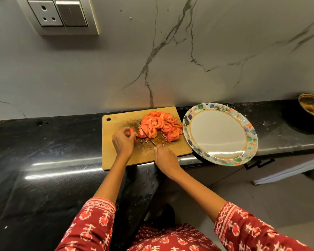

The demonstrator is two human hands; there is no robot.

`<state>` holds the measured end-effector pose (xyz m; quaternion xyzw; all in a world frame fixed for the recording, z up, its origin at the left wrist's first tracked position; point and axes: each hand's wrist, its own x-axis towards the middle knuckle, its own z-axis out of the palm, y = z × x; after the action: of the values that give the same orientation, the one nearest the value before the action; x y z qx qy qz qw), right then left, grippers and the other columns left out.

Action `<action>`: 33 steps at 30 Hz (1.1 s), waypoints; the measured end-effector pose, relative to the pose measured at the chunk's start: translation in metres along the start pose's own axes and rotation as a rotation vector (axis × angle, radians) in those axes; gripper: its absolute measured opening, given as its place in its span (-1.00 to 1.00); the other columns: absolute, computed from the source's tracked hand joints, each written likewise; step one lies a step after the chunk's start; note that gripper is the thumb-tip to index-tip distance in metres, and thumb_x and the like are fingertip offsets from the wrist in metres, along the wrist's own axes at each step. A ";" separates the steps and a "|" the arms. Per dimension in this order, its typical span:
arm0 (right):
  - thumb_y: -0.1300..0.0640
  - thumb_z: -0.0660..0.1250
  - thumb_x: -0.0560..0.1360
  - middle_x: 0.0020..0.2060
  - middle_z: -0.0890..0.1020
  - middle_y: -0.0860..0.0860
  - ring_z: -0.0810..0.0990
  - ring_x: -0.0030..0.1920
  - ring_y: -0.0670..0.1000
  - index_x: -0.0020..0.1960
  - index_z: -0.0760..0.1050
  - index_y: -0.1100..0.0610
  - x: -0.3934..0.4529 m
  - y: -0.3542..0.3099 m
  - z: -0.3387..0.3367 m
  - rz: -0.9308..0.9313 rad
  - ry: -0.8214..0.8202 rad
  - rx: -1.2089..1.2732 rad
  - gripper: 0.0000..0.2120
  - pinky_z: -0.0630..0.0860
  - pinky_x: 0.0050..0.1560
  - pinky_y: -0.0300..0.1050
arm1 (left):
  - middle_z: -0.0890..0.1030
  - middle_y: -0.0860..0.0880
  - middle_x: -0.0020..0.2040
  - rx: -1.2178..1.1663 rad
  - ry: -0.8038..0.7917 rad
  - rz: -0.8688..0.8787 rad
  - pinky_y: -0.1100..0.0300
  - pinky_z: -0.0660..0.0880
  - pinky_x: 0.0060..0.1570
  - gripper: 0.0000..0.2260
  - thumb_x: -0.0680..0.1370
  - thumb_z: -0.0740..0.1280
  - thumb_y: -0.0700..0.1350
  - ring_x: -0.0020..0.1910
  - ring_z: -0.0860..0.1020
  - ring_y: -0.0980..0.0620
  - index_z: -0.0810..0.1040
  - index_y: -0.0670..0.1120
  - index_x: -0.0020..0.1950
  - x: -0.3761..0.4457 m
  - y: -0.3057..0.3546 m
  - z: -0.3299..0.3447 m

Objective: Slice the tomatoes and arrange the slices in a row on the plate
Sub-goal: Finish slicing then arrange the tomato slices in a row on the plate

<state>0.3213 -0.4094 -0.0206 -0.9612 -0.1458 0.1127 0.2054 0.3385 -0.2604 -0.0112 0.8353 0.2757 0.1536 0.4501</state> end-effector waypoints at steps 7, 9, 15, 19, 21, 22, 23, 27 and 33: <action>0.14 0.01 0.65 -0.06 0.58 0.22 0.57 -0.03 0.23 0.14 0.40 0.30 0.010 0.032 -0.029 0.152 0.201 -0.023 -0.71 0.37 -0.18 -0.03 | 0.62 -0.17 -0.01 0.088 -0.136 0.241 0.06 0.48 -0.04 -0.63 0.45 0.42 -0.23 -0.02 0.57 -0.13 0.51 -0.18 0.25 -0.009 -0.005 0.027; 0.17 0.01 0.64 -0.02 0.60 0.22 0.57 0.03 0.23 0.14 0.42 0.31 0.013 0.040 -0.032 0.243 0.220 -0.046 -0.72 0.42 -0.13 -0.02 | 0.59 -0.26 0.05 0.129 -0.154 0.196 0.03 0.46 0.03 -0.63 0.43 0.42 -0.27 0.04 0.55 -0.20 0.52 -0.23 0.23 -0.012 -0.007 0.031; 0.17 -0.02 0.65 0.09 0.60 0.20 0.59 0.12 0.18 0.21 0.38 0.29 0.007 0.055 -0.030 0.442 0.151 -0.101 -0.71 0.49 0.03 -0.01 | 0.57 -0.29 0.08 0.142 -0.184 0.247 0.03 0.46 0.07 -0.64 0.39 0.41 -0.35 0.04 0.53 -0.23 0.54 -0.28 0.18 -0.009 -0.011 0.033; 0.23 0.02 0.62 0.12 0.59 0.18 0.59 0.12 0.15 0.30 0.34 0.32 0.008 0.048 -0.024 0.474 0.123 -0.123 -0.69 0.52 0.03 -0.02 | 0.55 -0.28 0.12 0.114 -0.160 0.242 -0.08 0.49 0.10 -0.61 0.39 0.39 -0.36 0.09 0.52 -0.21 0.51 -0.29 0.22 -0.005 -0.014 0.030; 0.24 0.01 0.63 0.14 0.57 0.16 0.57 0.15 0.16 0.30 0.35 0.27 0.008 0.041 -0.020 0.440 0.118 -0.067 -0.70 0.49 0.04 -0.01 | 0.55 -0.28 0.13 0.110 -0.149 0.234 -0.12 0.50 0.09 -0.61 0.40 0.38 -0.35 0.09 0.52 -0.20 0.50 -0.29 0.23 -0.002 -0.017 0.028; 0.23 0.00 0.64 0.13 0.57 0.16 0.56 0.16 0.16 0.28 0.36 0.26 0.007 0.035 -0.017 0.408 0.100 -0.056 -0.71 0.48 0.04 -0.01 | 0.55 -0.28 0.12 0.114 -0.148 0.237 -0.11 0.50 0.08 -0.61 0.41 0.38 -0.35 0.08 0.52 -0.20 0.49 -0.29 0.23 -0.002 -0.018 0.028; 0.22 -0.01 0.64 0.12 0.58 0.16 0.56 0.15 0.16 0.27 0.35 0.26 0.007 0.030 -0.013 0.377 0.076 -0.065 -0.72 0.48 0.02 -0.02 | 0.56 -0.28 0.11 0.123 -0.147 0.242 -0.10 0.50 0.08 -0.61 0.41 0.37 -0.35 0.07 0.53 -0.20 0.49 -0.29 0.23 -0.002 -0.019 0.027; 0.22 -0.03 0.65 0.08 0.60 0.17 0.58 0.11 0.15 0.23 0.34 0.26 0.006 0.023 -0.011 0.319 0.073 -0.098 -0.75 0.47 -0.03 -0.06 | 0.56 -0.28 0.12 0.137 -0.146 0.241 -0.10 0.48 0.10 -0.63 0.42 0.35 -0.34 0.08 0.52 -0.21 0.50 -0.29 0.23 -0.004 -0.023 0.024; 0.16 -0.05 0.67 -0.01 0.62 0.14 0.61 0.00 0.12 0.23 0.36 0.27 -0.002 0.022 -0.028 0.213 0.190 -0.184 -0.70 0.40 -0.18 -0.09 | 0.58 -0.24 0.12 0.097 -0.121 0.224 -0.10 0.49 0.11 -0.65 0.43 0.35 -0.33 0.09 0.53 -0.17 0.52 -0.26 0.22 -0.003 -0.029 0.016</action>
<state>0.3320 -0.4390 -0.0046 -0.9923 -0.0328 0.0287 0.1161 0.3354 -0.2603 -0.0441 0.8894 0.1602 0.1390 0.4050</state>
